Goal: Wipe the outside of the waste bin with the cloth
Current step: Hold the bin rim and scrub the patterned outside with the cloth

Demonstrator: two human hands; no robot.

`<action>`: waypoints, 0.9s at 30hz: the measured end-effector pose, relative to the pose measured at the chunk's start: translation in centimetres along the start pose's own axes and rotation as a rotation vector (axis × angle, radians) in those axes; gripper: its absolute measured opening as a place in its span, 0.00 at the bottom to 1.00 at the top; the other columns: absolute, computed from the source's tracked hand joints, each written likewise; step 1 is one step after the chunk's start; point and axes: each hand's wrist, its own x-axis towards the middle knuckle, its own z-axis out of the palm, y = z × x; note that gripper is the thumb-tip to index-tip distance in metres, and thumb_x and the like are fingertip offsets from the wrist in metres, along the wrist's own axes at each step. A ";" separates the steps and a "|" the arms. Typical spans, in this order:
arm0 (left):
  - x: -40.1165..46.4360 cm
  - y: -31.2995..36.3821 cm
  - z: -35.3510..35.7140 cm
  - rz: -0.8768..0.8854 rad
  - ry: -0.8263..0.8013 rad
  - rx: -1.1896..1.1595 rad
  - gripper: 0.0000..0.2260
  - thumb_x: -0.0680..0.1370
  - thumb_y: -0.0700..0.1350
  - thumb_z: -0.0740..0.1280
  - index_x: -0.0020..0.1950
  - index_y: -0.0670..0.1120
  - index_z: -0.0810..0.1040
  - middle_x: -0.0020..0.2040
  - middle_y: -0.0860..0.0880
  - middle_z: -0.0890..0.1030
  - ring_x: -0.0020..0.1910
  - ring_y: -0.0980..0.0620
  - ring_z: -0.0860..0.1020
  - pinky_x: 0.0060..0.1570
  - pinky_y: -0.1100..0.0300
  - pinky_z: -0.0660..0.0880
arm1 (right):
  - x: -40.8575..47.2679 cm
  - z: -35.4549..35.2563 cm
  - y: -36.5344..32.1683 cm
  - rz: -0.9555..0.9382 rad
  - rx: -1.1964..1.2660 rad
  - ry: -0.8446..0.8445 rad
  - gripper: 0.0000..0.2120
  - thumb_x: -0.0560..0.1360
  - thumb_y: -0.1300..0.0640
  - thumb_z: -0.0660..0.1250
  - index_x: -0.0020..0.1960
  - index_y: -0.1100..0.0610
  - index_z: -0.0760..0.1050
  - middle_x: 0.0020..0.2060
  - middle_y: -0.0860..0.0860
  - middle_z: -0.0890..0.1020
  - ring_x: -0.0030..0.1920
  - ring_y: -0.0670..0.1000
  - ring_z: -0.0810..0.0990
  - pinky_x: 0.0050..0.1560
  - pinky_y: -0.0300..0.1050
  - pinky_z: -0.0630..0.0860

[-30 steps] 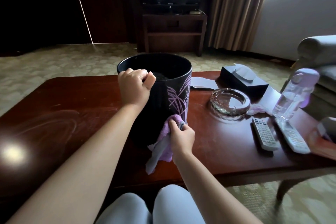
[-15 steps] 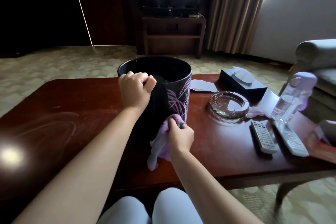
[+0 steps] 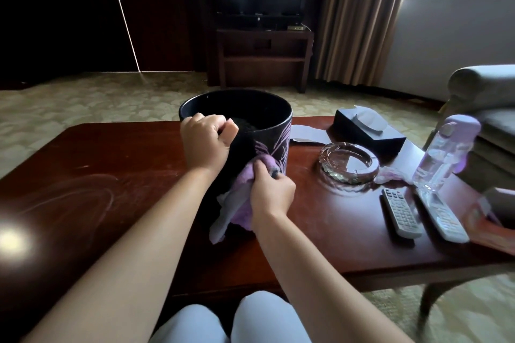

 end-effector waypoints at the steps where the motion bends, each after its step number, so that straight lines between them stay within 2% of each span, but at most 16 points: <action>1: 0.0 0.0 0.0 0.002 0.002 0.002 0.17 0.74 0.50 0.57 0.26 0.49 0.58 0.23 0.52 0.59 0.25 0.45 0.66 0.33 0.56 0.55 | 0.0 0.2 -0.8 -0.025 0.041 0.003 0.18 0.72 0.52 0.69 0.27 0.57 0.69 0.24 0.48 0.71 0.28 0.46 0.70 0.37 0.42 0.69; 4: 0.0 0.0 -0.1 -0.004 -0.005 -0.009 0.17 0.74 0.50 0.57 0.26 0.49 0.59 0.23 0.51 0.60 0.25 0.45 0.66 0.34 0.56 0.57 | -0.3 0.2 -1.0 -0.042 0.029 0.003 0.19 0.72 0.53 0.69 0.27 0.57 0.68 0.23 0.48 0.70 0.27 0.45 0.68 0.36 0.42 0.67; 8: 0.1 0.0 -0.2 0.007 0.000 -0.004 0.17 0.74 0.51 0.57 0.26 0.49 0.59 0.21 0.47 0.63 0.25 0.45 0.66 0.34 0.56 0.58 | -0.8 -0.5 1.7 0.051 -0.113 -0.031 0.19 0.73 0.52 0.68 0.28 0.58 0.68 0.23 0.49 0.70 0.32 0.51 0.70 0.36 0.41 0.65; 11: 0.1 0.0 -0.1 0.003 -0.005 -0.012 0.17 0.74 0.50 0.57 0.26 0.49 0.59 0.22 0.50 0.60 0.25 0.45 0.65 0.34 0.57 0.56 | -0.9 -0.3 0.4 -0.011 -0.103 -0.016 0.15 0.72 0.52 0.68 0.31 0.59 0.73 0.23 0.49 0.70 0.29 0.49 0.69 0.32 0.41 0.62; 15: 0.0 0.0 0.0 -0.013 0.007 -0.015 0.16 0.73 0.49 0.57 0.26 0.49 0.59 0.22 0.50 0.61 0.25 0.46 0.65 0.33 0.56 0.57 | -0.7 0.2 -2.8 -0.128 0.024 -0.002 0.16 0.72 0.52 0.69 0.31 0.61 0.74 0.23 0.47 0.70 0.25 0.44 0.66 0.32 0.43 0.65; 20: 0.1 0.2 -0.2 -0.032 -0.009 -0.030 0.16 0.72 0.49 0.57 0.25 0.49 0.58 0.21 0.51 0.60 0.26 0.47 0.64 0.35 0.55 0.59 | -1.1 -0.6 -0.1 -0.028 -0.102 -0.007 0.16 0.72 0.51 0.68 0.30 0.58 0.70 0.23 0.49 0.70 0.26 0.47 0.67 0.30 0.44 0.63; 23: 0.1 0.3 -0.3 -0.040 -0.014 -0.046 0.17 0.72 0.49 0.57 0.25 0.50 0.56 0.22 0.54 0.56 0.26 0.48 0.63 0.36 0.57 0.57 | -1.3 -0.7 0.6 -0.020 -0.137 -0.006 0.16 0.72 0.51 0.68 0.31 0.60 0.72 0.24 0.50 0.71 0.29 0.49 0.69 0.32 0.43 0.64; 25: 0.1 0.3 -0.2 -0.038 -0.013 -0.042 0.17 0.72 0.49 0.57 0.25 0.50 0.55 0.22 0.55 0.56 0.26 0.49 0.62 0.35 0.58 0.56 | -1.0 -0.3 -0.9 -0.084 -0.064 0.004 0.16 0.72 0.51 0.68 0.30 0.59 0.71 0.24 0.49 0.70 0.27 0.46 0.68 0.31 0.42 0.65; 27: 0.1 0.1 -0.1 -0.030 -0.007 -0.031 0.17 0.72 0.49 0.57 0.25 0.50 0.56 0.22 0.54 0.58 0.27 0.50 0.62 0.35 0.57 0.56 | -0.7 0.2 -2.7 -0.127 0.010 0.011 0.18 0.71 0.51 0.69 0.28 0.57 0.70 0.21 0.46 0.69 0.22 0.42 0.65 0.26 0.37 0.64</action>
